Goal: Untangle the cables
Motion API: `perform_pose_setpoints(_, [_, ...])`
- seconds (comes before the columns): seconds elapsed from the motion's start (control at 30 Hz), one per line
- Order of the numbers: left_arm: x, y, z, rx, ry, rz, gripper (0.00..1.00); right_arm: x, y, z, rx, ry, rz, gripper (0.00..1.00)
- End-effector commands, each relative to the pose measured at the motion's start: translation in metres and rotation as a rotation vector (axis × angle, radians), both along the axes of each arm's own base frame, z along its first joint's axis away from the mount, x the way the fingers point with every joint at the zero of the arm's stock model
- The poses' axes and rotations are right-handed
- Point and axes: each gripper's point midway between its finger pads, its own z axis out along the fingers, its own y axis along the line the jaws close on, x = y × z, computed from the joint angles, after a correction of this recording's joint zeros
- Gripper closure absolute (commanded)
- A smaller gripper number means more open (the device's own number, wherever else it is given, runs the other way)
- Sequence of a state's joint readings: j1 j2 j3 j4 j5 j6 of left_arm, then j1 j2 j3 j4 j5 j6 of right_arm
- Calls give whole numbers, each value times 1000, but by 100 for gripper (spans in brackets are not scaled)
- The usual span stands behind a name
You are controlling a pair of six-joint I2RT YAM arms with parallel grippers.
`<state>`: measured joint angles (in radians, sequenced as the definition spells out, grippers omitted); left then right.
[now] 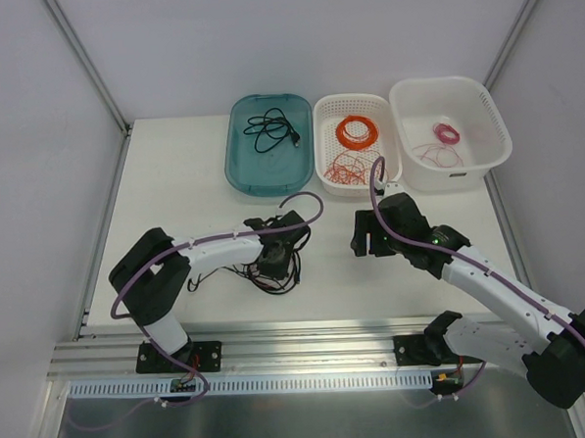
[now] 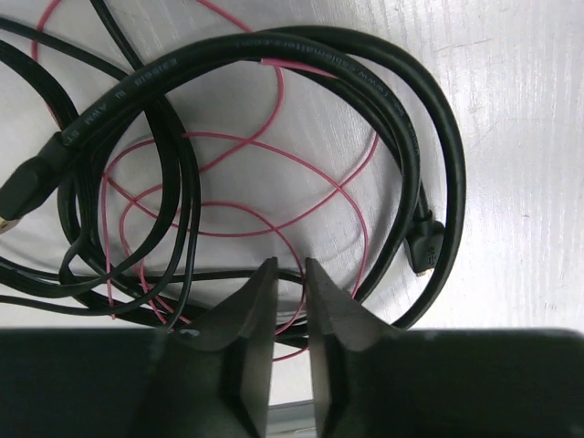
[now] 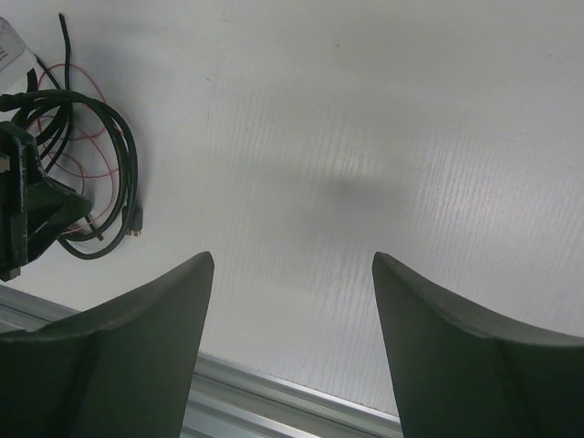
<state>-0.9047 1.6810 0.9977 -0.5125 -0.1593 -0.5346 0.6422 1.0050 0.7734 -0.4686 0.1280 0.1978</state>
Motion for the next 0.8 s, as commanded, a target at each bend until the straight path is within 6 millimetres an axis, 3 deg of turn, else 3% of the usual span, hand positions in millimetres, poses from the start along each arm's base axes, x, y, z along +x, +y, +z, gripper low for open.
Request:
perform_pose_setpoints(0.0, [4, -3, 6, 14, -14, 51, 84, 1, -4, 4, -4, -28, -11, 26])
perform_pose_setpoints(0.1, [9, -5, 17, -1, -41, 51, 100, 2, -4, 5, -3, -33, -11, 26])
perform_pose_setpoints(0.17, [12, -3, 28, -1, -69, 50, 100, 2, -6, 6, -9, -36, -13, 26])
perform_pose_setpoints(0.37, [33, -7, 114, -74, -239, 9, 100, 3, -9, 10, -15, -53, -22, 25])
perform_pose_setpoints(0.4, [39, -7, 143, -96, -295, 9, 100, 3, -9, 11, -15, -55, -23, 25])
perform_pose_setpoints(0.57, [52, -1, 236, -131, -472, -43, 100, 3, -10, 12, -13, -61, -25, 26])
perform_pose_setpoints(0.6, [55, -3, 265, -171, -523, -42, 100, 3, -9, 13, -9, -64, -24, 26])
perform_pose_setpoints(0.67, [54, 1, 293, -179, -574, -59, 100, 3, -9, 16, -4, -72, -24, 26])
perform_pose_setpoints(0.77, [49, -3, 356, -310, -673, -75, 100, 3, -9, 21, 5, -89, -20, 26])
